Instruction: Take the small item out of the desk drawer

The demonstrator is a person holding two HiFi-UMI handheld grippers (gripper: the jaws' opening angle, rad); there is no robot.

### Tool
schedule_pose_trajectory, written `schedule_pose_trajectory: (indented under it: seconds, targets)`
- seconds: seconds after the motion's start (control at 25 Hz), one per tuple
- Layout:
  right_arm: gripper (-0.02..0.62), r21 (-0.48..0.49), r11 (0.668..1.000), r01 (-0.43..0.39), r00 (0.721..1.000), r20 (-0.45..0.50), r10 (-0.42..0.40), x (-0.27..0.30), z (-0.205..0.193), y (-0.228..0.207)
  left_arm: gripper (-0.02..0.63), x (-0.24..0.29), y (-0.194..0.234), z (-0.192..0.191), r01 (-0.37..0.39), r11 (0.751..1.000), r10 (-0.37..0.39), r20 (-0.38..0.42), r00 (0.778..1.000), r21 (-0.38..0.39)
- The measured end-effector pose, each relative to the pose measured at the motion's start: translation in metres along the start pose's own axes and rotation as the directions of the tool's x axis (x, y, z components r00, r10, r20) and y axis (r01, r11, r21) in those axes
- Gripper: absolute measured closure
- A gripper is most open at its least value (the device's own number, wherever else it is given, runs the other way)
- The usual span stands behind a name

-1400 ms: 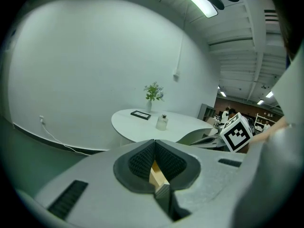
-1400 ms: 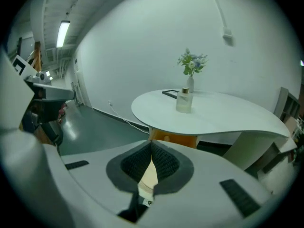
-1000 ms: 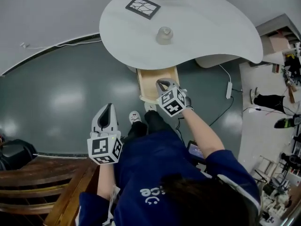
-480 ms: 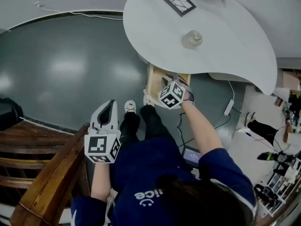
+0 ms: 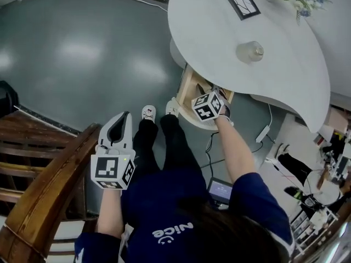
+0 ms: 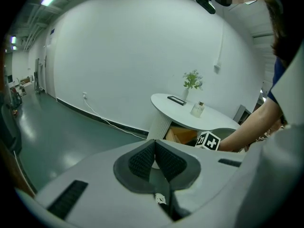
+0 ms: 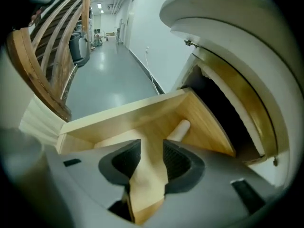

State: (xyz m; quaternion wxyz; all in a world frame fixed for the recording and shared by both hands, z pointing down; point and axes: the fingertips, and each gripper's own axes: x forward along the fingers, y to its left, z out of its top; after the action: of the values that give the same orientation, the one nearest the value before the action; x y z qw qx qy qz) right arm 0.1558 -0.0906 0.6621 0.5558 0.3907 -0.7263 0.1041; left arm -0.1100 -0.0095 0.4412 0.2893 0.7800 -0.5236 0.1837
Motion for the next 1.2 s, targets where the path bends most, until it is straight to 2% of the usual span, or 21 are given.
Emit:
schedule_pose_trajectory:
  seconds: [0.12, 0.28, 0.44, 0.68, 0.88, 1.2]
  targets:
    - [0.445, 0.032, 0.997, 0.065, 0.997, 0.046, -0.067, 0.008, 0.005, -0.011, 0.601, 0.006, 0.006, -0.006, -0.001, 1.0, 0.0, -0.006, 1.0, -0.006]
    - [0.433, 0.125, 0.983, 0.134, 0.985, 0.091, -0.146, 0.012, 0.009, -0.023, 0.601, 0.011, 0.011, -0.019, 0.001, 1.0, -0.001, -0.006, 1.0, -0.022]
    - [0.418, 0.272, 0.944, 0.187, 0.967, 0.119, -0.226, 0.017, 0.012, -0.031, 0.601, 0.021, 0.017, -0.03, 0.018, 0.999, -0.019, -0.022, 1.0, -0.028]
    - [0.408, 0.374, 0.902, 0.217, 0.948, 0.138, -0.286, 0.032, 0.015, -0.039, 0.601, 0.043, 0.014, -0.048, 0.058, 0.997, -0.059, -0.016, 0.998, -0.045]
    - [0.397, 0.423, 0.872, 0.245, 0.933, 0.143, -0.331, 0.039, 0.014, -0.045, 0.601, 0.056, 0.013, -0.061, 0.068, 0.995, -0.07, -0.021, 0.997, -0.071]
    - [0.36, 0.443, 0.86, 0.253, 0.933, 0.125, -0.339, 0.054, 0.008, -0.061, 0.601, 0.067, 0.014, -0.09, 0.068, 0.992, -0.072, -0.035, 0.997, -0.108]
